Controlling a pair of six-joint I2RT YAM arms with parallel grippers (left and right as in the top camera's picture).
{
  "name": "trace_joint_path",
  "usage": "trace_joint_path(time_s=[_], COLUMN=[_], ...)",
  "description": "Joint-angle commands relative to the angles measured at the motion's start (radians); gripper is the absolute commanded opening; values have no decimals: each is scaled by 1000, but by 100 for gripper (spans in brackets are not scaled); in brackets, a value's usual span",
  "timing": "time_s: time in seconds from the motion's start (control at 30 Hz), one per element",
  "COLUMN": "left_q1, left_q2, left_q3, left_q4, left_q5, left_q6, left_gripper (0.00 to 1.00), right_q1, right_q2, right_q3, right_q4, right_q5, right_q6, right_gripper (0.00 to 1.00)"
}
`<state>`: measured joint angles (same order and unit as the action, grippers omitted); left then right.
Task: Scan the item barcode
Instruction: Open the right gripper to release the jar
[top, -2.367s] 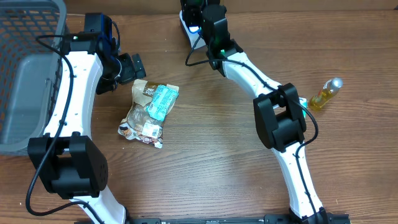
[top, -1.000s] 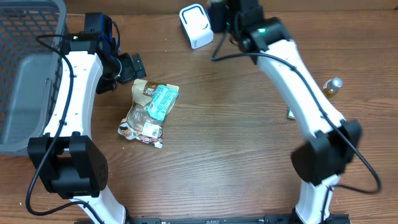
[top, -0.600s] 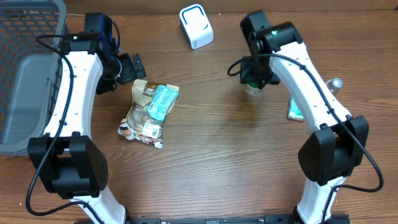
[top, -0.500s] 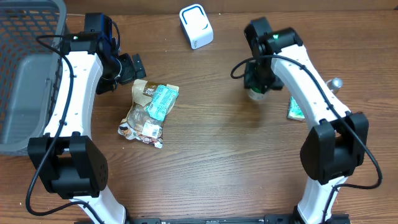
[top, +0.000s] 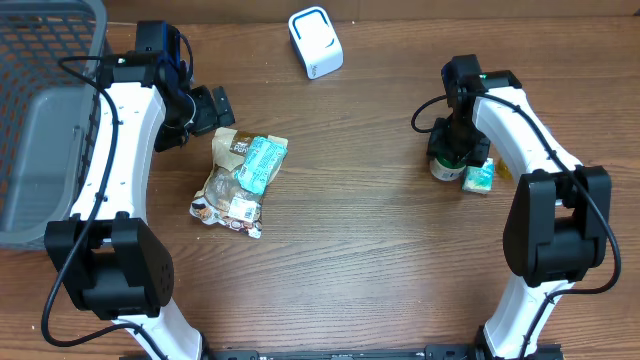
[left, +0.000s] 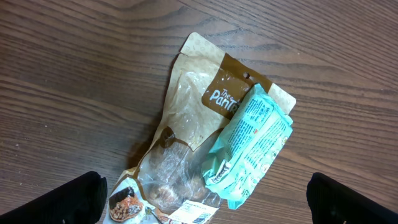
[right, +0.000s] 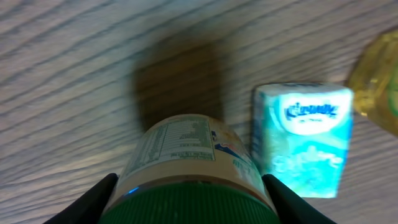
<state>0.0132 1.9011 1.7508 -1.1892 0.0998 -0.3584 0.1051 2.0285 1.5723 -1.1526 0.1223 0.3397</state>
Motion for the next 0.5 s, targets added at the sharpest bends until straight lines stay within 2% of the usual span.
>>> trace_joint_path(time_s=[0.0, 0.47], left_q1=[-1, -1], left_q2=[3, 3], left_q3=[-10, -10], left_q4=[0, 0], left_q5=[-5, -5], left_q6=[15, 15], left_gripper=[100, 100], right_q1=[4, 4], right_q2=[-12, -12], right_q3=[-2, -2], right_q4=[7, -14], right_q5=[-49, -45], right_q6=[-8, -38], right_gripper=[31, 38])
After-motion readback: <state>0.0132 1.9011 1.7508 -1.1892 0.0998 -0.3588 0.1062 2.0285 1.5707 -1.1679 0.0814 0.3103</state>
